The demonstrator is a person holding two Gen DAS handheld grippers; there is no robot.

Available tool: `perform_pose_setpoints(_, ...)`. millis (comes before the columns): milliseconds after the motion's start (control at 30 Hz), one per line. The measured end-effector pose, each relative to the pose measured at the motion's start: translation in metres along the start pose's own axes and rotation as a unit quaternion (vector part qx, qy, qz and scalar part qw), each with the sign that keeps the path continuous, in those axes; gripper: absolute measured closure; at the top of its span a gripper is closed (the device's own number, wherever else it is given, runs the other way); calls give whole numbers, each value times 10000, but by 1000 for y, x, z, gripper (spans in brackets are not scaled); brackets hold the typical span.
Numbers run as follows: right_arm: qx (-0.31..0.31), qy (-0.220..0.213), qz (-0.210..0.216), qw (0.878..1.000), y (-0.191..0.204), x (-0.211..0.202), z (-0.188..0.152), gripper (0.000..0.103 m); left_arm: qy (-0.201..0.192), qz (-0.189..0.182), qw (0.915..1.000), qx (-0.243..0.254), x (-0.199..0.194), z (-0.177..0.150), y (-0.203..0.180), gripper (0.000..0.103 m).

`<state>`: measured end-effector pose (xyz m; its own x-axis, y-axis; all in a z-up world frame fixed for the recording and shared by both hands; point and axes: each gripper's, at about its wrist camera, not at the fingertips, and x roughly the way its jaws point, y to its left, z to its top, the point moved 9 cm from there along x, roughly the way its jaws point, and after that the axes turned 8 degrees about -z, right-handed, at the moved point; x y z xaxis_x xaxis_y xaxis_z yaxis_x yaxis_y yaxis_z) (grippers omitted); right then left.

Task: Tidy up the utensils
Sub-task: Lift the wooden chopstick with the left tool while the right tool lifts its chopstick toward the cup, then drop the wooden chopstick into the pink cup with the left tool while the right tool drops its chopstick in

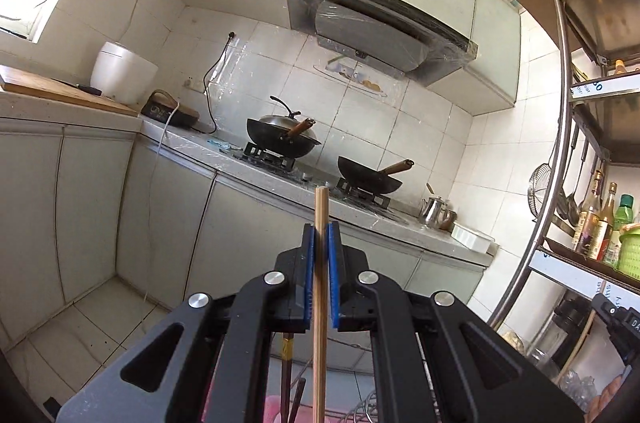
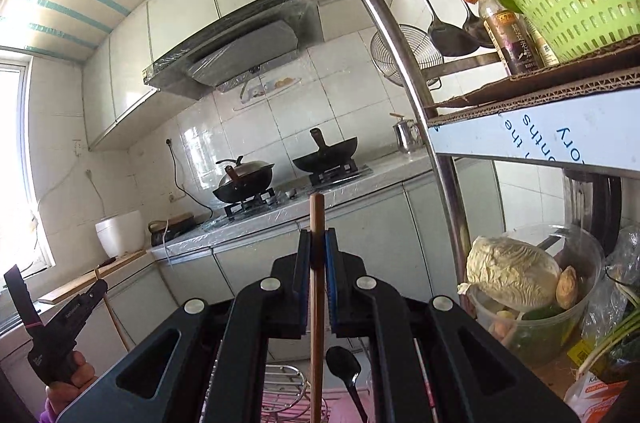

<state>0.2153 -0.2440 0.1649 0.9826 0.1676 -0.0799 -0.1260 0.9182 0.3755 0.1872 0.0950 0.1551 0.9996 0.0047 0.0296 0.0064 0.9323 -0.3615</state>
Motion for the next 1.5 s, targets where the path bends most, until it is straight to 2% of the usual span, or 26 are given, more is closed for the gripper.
perform_pose_setpoints(133, -61, -123, -56, 9999, -1, 12, 8, 96, -233, 176, 9996, -14, 13, 1, 7, 97)
perform_pose_setpoints(300, -277, -224, -137, 9993, 2, 27, 8, 96, -467, 293, 9982, 240, 23, 1, 8, 97)
perform_pose_setpoints(633, -352, -263, -324, 9985, -5, 49, -9, 96, -437, 351, 9958, 723, 35, -32, 6, 97)
perform_pose_setpoints(767, -217, -98, -386, 9990, -20, 55, -28, 96, -199, 293, 9964, 776, 33, -57, 10, 97)
perform_pose_setpoints(867, -74, 200, -389, 9990, -30, 60, -46, 96, 30, 268, 9969, 741, 32, -72, 14, 97)
perform_pose_setpoints(1033, 121, 826, -476, 9954, -48, 64, -78, 96, 576, 156, 9976, 341, 30, -92, 29, 97)
perform_pose_setpoints(1133, 272, 1198, -477, 9913, -58, 66, -97, 96, 1001, 57, 9950, 14, 34, -106, 39, 97)
perform_pose_setpoints(1200, 375, 1338, -377, 9896, -60, 65, -106, 96, 1158, -3, 9933, -14, 36, -111, 39, 97)
perform_pose_setpoints(1333, 277, 1501, -347, 9877, -52, 66, -110, 96, 1464, -137, 9891, 0, 39, -118, 31, 97)
perform_pose_setpoints(1500, 49, 1633, -260, 9862, -40, 74, -87, 97, 1867, -298, 9820, -12, 50, -111, 24, 97)
